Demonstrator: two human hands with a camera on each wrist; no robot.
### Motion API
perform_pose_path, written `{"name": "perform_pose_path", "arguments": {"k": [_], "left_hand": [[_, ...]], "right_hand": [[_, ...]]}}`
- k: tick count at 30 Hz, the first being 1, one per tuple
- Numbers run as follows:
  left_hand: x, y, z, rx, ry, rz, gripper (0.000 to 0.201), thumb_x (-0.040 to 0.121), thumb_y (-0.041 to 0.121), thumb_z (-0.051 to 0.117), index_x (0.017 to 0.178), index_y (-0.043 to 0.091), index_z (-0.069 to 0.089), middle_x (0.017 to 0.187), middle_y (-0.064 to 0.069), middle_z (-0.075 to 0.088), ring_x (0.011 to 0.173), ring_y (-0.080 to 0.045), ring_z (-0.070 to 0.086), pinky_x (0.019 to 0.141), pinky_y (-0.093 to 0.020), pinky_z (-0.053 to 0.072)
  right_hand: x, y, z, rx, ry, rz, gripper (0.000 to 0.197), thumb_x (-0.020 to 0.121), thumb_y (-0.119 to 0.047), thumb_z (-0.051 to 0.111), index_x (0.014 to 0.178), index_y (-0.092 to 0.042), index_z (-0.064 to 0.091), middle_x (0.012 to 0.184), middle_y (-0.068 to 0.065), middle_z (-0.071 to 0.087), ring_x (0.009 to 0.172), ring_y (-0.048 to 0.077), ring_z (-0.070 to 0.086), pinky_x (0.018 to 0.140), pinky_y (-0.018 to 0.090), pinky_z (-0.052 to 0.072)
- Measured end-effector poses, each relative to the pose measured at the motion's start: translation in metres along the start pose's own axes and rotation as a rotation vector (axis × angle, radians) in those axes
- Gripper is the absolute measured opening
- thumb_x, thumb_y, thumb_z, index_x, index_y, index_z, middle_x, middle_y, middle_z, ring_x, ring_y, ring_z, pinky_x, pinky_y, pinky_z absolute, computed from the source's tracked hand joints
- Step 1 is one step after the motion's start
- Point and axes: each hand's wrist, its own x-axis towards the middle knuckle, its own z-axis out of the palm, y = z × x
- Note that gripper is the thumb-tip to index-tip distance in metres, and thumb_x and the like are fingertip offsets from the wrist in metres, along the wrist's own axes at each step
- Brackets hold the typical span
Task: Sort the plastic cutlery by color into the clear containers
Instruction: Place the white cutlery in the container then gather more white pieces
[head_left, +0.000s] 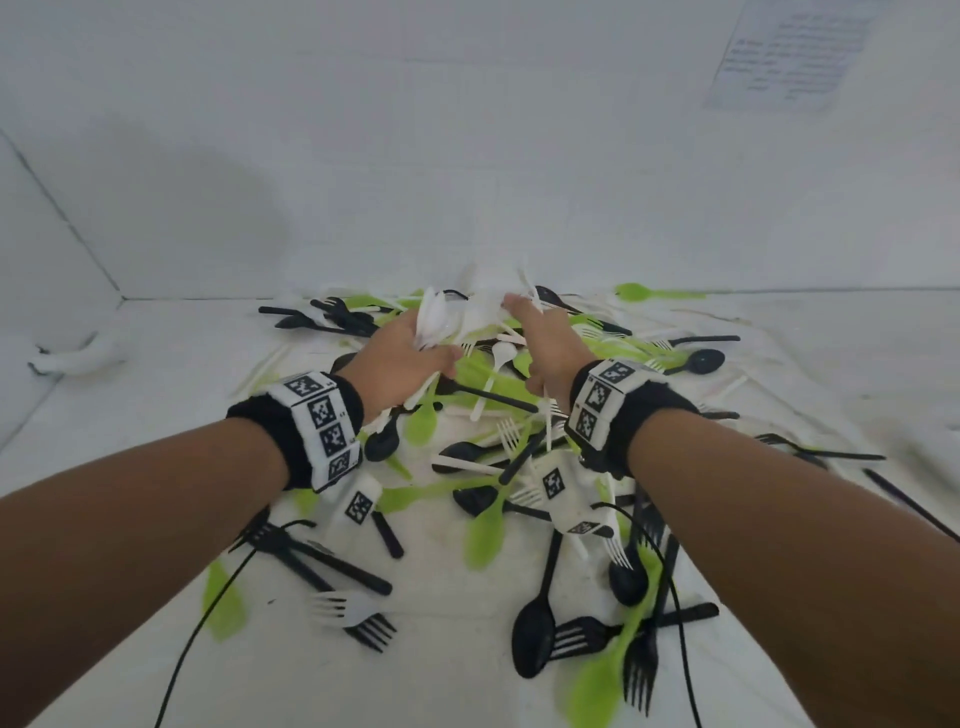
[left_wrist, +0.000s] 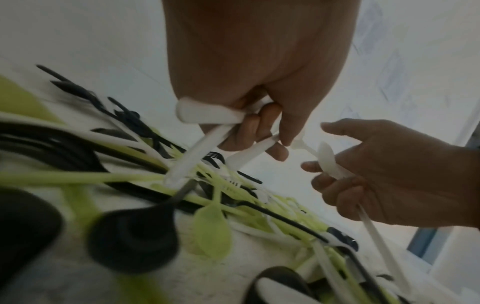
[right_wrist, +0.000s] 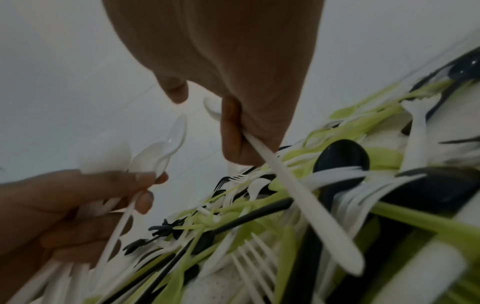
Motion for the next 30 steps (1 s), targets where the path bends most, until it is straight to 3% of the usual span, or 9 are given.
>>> {"name": "perform_pose_path", "arguments": {"k": [3, 6, 12, 16, 19, 21, 25, 28, 30], "left_hand": [[0.001, -0.012, -0.009, 0.000, 0.071, -0.056, 0.013, 0.097, 0.022, 0.068, 0.109, 0.017, 0.064, 0.085, 0.000, 0.077, 0.057, 0.006, 0.058, 0.064, -0.028, 0.042], [-0.001, -0.018, -0.010, -0.019, 0.107, -0.100, 0.020, 0.097, 0.024, 0.068, 0.116, 0.023, 0.062, 0.086, 0.001, 0.077, 0.059, 0.005, 0.058, 0.064, -0.030, 0.041], [0.005, -0.014, -0.002, -0.072, 0.157, -0.157, 0.024, 0.097, 0.028, 0.066, 0.121, 0.027, 0.061, 0.088, 0.001, 0.077, 0.077, -0.008, 0.062, 0.066, -0.030, 0.044], [0.007, -0.005, 0.002, -0.069, 0.162, -0.185, 0.024, 0.100, 0.034, 0.063, 0.121, 0.023, 0.060, 0.085, 0.002, 0.078, 0.072, -0.003, 0.065, 0.064, -0.028, 0.045], [0.007, -0.004, 0.002, -0.030, 0.173, -0.184, 0.026, 0.100, 0.037, 0.062, 0.120, 0.022, 0.060, 0.082, 0.003, 0.078, 0.077, -0.007, 0.063, 0.073, -0.033, 0.044], [0.004, -0.004, 0.001, -0.020, 0.170, -0.193, 0.023, 0.100, 0.036, 0.061, 0.119, 0.022, 0.061, 0.080, 0.003, 0.078, 0.081, -0.010, 0.064, 0.075, -0.034, 0.044], [-0.006, -0.007, -0.006, 0.078, 0.148, -0.220, 0.017, 0.093, 0.031, 0.058, 0.089, 0.015, 0.062, 0.069, 0.003, 0.073, 0.068, -0.011, 0.055, 0.071, -0.034, 0.043], [-0.012, -0.012, -0.014, 0.136, 0.135, -0.238, 0.032, 0.092, 0.031, 0.063, 0.068, 0.013, 0.054, 0.053, 0.008, 0.053, 0.045, -0.004, 0.043, 0.058, -0.028, 0.036], [-0.015, -0.018, -0.020, 0.166, 0.126, -0.242, 0.035, 0.095, 0.037, 0.064, 0.071, 0.014, 0.054, 0.060, 0.005, 0.054, 0.041, -0.001, 0.044, 0.056, -0.028, 0.036]], "right_hand": [[0.005, -0.002, -0.002, 0.136, -0.031, 0.112, 0.040, 0.100, -0.042, 0.041, 0.133, -0.019, 0.042, 0.097, 0.002, 0.042, 0.057, 0.014, 0.030, 0.049, 0.025, 0.026], [0.011, -0.001, -0.002, 0.018, -0.077, -0.027, 0.016, 0.101, -0.010, 0.036, 0.110, -0.003, 0.048, 0.083, 0.005, 0.041, 0.054, 0.012, 0.037, 0.049, 0.019, 0.037], [0.014, -0.003, 0.006, 0.229, -0.188, -0.067, 0.022, 0.106, -0.005, 0.038, 0.126, -0.011, 0.042, 0.112, 0.013, 0.056, 0.073, 0.022, 0.069, 0.072, 0.042, 0.064], [0.016, -0.003, 0.009, 0.210, -0.082, -0.087, 0.015, 0.107, -0.020, 0.036, 0.120, -0.017, 0.045, 0.083, 0.010, 0.050, 0.054, 0.019, 0.052, 0.048, 0.030, 0.050], [0.023, 0.001, 0.012, 0.071, 0.007, -0.017, 0.021, 0.106, -0.032, 0.035, 0.118, -0.018, 0.047, 0.079, 0.005, 0.040, 0.057, 0.016, 0.035, 0.040, 0.022, 0.029], [0.025, 0.002, 0.015, -0.086, 0.002, 0.025, 0.032, 0.105, -0.032, 0.032, 0.121, -0.011, 0.050, 0.078, 0.004, 0.043, 0.059, 0.020, 0.039, 0.045, 0.029, 0.035], [0.021, 0.009, 0.020, -0.480, -0.035, 0.015, 0.072, 0.085, -0.051, 0.044, 0.137, -0.001, 0.047, 0.110, 0.013, 0.063, 0.095, 0.032, 0.062, 0.085, 0.040, 0.052], [0.022, 0.017, 0.018, -0.906, -0.109, -0.094, 0.025, 0.092, -0.033, 0.057, 0.089, -0.008, 0.056, 0.085, 0.005, 0.060, 0.067, 0.019, 0.054, 0.061, 0.028, 0.046], [0.027, 0.023, 0.019, -1.032, -0.091, -0.137, 0.019, 0.092, -0.029, 0.059, 0.080, -0.014, 0.054, 0.086, 0.004, 0.062, 0.063, 0.016, 0.052, 0.056, 0.026, 0.042]]}}
